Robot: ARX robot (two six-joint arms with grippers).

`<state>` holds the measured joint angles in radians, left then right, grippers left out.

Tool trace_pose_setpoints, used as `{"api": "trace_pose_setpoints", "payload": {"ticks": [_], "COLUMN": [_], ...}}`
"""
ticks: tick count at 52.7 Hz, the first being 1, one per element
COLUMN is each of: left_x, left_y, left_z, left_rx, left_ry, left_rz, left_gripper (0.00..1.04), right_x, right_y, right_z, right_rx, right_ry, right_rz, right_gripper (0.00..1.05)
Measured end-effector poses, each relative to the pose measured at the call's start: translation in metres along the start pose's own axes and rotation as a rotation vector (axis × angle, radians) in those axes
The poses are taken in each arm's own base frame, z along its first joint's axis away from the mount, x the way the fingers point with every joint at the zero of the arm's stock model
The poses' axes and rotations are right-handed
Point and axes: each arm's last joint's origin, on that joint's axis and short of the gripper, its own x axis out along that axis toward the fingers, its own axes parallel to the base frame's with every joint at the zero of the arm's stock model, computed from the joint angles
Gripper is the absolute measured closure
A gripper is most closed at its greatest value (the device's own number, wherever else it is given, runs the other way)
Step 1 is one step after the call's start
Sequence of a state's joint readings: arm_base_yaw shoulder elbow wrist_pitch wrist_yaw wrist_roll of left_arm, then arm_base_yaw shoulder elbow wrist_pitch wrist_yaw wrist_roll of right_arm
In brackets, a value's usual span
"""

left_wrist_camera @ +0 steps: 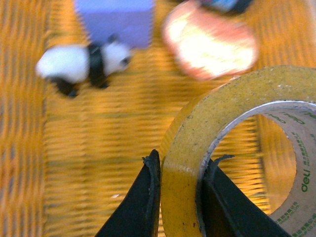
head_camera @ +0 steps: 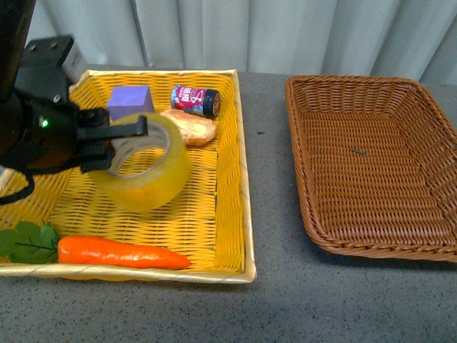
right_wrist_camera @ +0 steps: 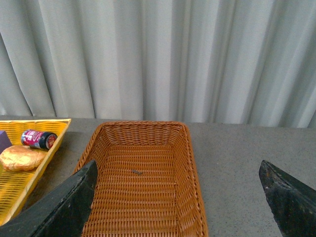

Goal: Move tape to another basket

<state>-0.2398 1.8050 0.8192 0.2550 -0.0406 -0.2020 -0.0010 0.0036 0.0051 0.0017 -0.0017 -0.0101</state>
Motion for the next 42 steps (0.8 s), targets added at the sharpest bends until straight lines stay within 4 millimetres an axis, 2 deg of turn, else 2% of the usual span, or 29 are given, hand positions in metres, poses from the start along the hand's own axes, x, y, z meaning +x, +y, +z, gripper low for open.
{"api": "trace_pose_setpoints", "payload": {"ticks": [7,12,15,24,33,42], "left_x": [-0.005,-0.008,-0.007,0.003,0.011,0.014], "left_y": [-0.028,-0.059,-0.076,-0.114,-0.13,-0.135], "left_z": [0.028,0.052,0.058,0.057,0.054,0.056], "left_rx": [0.119,0.262,0.343,0.578,0.697,0.733], "left_ry": [-0.1,-0.197,-0.232,-0.241,-0.232,-0.242], "left_rz": [-0.12,-0.263,-0.333,-0.471,-0.508,-0.513], "left_gripper": [0.87,0.87,0.87,0.87,0.88,0.88], "right_x": [0.0,0.0,0.0,0.0,0.0,0.0], "right_y": [0.0,0.0,0.0,0.0,0.0,0.0], "right_z": [0.0,0.0,0.0,0.0,0.0,0.0], "right_rx": [0.0,0.0,0.0,0.0,0.0,0.0], "right_ry": [0.0,0.0,0.0,0.0,0.0,0.0], "right_rz": [0.0,0.0,0.0,0.0,0.0,0.0], "right_gripper": [0.09,0.09,0.09,0.09,0.09,0.09]}}
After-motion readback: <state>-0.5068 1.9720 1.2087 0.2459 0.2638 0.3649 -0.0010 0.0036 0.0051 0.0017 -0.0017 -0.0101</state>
